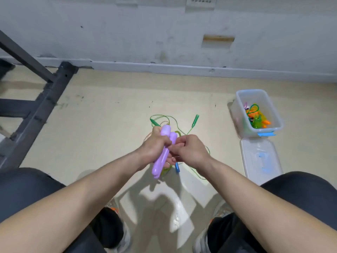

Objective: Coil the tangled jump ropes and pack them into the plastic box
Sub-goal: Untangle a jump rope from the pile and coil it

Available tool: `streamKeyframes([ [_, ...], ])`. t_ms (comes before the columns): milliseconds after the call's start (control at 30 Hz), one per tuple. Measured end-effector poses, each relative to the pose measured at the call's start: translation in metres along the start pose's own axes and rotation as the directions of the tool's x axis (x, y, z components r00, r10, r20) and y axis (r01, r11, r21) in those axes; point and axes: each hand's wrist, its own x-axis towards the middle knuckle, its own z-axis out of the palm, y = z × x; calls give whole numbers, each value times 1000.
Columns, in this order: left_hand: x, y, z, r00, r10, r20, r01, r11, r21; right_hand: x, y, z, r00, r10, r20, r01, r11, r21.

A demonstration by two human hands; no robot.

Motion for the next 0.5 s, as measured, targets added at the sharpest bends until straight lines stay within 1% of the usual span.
streamKeyframes([
  [33, -4, -1, 0, 1000, 11, 12, -12, 999, 40, -4, 1, 0, 999, -22, -30, 18, 992, -123],
  [100, -12, -2, -2, 997, 58, 43, -62, 991, 116, -10, 0, -5, 996, -85, -41, 62, 918, -393],
  [133, -16, -1, -4, 995, 93, 47, -98, 986, 135, -14, -3, -9, 994, -111, -18, 89, 876, -473],
  [200, -24, 3, -8, 989, 138, 52, -143, 983, 119, -17, -10, -19, 994, -103, 33, 104, 819, -564],
  [233, -28, 6, -10, 987, 141, 82, -149, 983, 110, -19, -14, -26, 994, -112, 20, 100, 778, -620],
  [267, -32, 9, -12, 981, 143, 130, -158, 981, 113, -18, -16, -34, 987, -163, -12, 115, 746, -656],
  [300, -36, 12, -14, 971, 143, 194, -168, 979, 118, -19, -18, -40, 969, -245, -16, 176, 739, -650],
  [333, -40, 13, -16, 958, 140, 249, -172, 978, 114, -19, -19, -46, 948, -317, 32, 266, 733, -626],
  [367, -43, 14, -17, 945, 128, 299, -163, 982, 95, -20, -18, -49, 927, -352, 128, 357, 728, -586],
  [400, -45, 13, -18, 935, 110, 337, -144, 987, 77, -21, -18, -49, 912, -333, 239, 410, 743, -530],
  [433, -46, 13, -19, 919, 93, 382, -128, 990, 67, -23, -15, -47, 901, -279, 332, 415, 779, -470],
  [467, -47, 13, -22, 902, 79, 424, -118, 991, 66, -24, -13, -45, 891, -231, 392, 387, 837, -386],
  [500, -49, 15, -26, 885, 70, 460, -112, 992, 66, -22, -8, -44, 889, -200, 411, 341, 889, -305],
])
